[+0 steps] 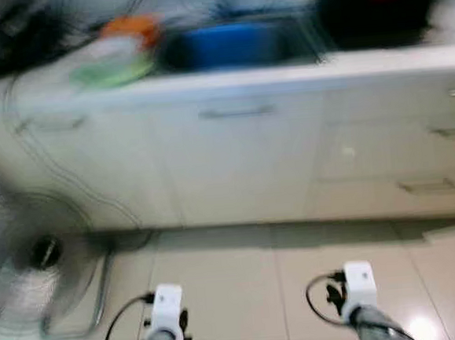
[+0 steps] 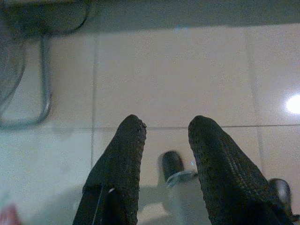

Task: Kitchen organization

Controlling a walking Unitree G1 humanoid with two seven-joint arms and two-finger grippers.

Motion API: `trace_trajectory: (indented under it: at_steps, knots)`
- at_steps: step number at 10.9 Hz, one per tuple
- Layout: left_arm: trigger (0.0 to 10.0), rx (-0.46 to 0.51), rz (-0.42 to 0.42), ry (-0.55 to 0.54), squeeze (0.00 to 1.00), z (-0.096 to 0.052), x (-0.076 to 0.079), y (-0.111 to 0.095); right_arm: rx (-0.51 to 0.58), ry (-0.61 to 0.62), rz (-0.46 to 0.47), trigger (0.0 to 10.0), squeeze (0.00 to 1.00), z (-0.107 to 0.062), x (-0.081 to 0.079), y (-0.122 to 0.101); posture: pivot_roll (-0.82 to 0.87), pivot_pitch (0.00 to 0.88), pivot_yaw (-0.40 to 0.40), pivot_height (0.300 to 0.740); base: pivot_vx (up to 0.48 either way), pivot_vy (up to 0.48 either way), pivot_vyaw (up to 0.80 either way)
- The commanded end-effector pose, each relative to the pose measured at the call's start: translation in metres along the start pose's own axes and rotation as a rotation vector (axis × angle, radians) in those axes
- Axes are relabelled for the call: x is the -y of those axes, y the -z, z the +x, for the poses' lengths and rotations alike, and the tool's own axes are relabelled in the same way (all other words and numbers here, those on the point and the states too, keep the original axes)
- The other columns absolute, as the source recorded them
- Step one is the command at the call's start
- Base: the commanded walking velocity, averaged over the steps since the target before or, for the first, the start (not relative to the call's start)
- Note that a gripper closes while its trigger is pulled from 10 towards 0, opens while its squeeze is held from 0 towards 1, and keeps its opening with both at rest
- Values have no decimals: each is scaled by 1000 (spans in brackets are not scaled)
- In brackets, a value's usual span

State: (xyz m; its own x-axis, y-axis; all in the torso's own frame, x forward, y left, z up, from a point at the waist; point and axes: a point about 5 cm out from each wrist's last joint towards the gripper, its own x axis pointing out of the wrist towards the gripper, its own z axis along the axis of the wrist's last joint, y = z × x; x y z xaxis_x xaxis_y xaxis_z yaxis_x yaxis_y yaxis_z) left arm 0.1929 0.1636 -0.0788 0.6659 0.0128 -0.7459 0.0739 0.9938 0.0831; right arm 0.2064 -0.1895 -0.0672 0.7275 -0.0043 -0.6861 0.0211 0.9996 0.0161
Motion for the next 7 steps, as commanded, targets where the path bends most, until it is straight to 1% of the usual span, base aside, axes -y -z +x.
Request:
trace_trajectory:
  at_steps: [1, 2, 7]
  knots:
    - [10000, 7, 3, -25, 0, 0, -7, -2, 19, -30, -13, 10000, 0, 3, -9, -7, 57, 0, 57, 740, 364, 0, 800]
    - [10000, 6, 4, -25, 0, 0, -7, -2, 19, -31, -14, 10000, 0, 3, -9, -7, 57, 0, 57, 740, 368, 0, 475]
    - [10000, 6, 4, -26, 0, 0, -7, -2, 12, -27, -12, 10000, 0, 3, -9, -6, 59, 0, 56, 740, 365, 0, 0]
